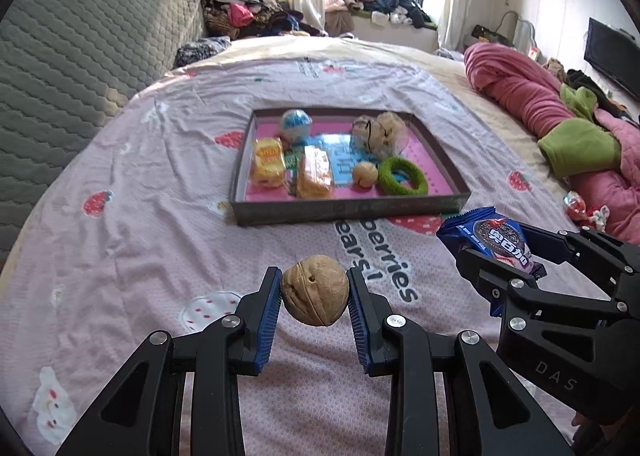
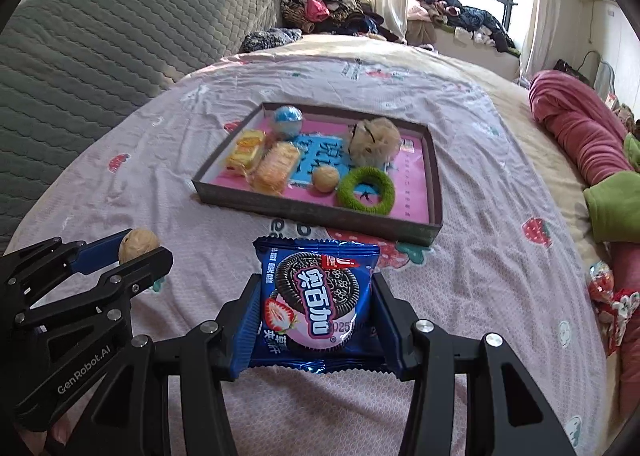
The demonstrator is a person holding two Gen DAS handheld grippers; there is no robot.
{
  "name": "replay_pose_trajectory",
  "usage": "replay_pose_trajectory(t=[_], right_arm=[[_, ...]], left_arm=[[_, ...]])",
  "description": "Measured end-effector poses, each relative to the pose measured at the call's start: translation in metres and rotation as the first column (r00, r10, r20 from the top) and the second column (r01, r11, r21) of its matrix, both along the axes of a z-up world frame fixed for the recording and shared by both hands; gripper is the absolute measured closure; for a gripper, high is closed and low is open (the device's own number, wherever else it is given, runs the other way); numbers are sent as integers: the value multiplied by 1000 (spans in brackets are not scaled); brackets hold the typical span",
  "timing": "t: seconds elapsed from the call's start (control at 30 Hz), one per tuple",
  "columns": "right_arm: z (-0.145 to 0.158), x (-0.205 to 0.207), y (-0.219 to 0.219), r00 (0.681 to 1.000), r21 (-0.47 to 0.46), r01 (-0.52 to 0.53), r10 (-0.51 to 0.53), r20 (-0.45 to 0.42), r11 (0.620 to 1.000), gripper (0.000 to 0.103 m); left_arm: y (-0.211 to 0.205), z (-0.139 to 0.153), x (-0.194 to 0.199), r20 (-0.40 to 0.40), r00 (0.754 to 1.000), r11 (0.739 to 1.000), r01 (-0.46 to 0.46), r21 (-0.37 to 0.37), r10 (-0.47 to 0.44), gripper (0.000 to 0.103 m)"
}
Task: Organize objects
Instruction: 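Carry the walnut and blue cookie pack with both tools over the tray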
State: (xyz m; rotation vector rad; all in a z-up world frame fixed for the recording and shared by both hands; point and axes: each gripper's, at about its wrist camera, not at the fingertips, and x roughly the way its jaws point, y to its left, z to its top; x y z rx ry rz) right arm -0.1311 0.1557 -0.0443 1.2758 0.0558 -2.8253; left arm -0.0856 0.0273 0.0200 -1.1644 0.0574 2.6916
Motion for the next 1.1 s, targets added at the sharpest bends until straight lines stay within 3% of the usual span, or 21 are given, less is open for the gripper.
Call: replay_pose_trajectory(t=[0.6, 1.1], right_arm=[[61, 27, -12, 993, 20, -5, 7, -114, 1000, 51], [92, 17, -12, 985, 38, -8, 15, -172, 999, 51]], left_arm=[[-5, 56, 20, -95, 995, 1000, -17, -16, 15, 69], [-8, 83, 3, -139, 990, 999, -26, -26, 22, 69]])
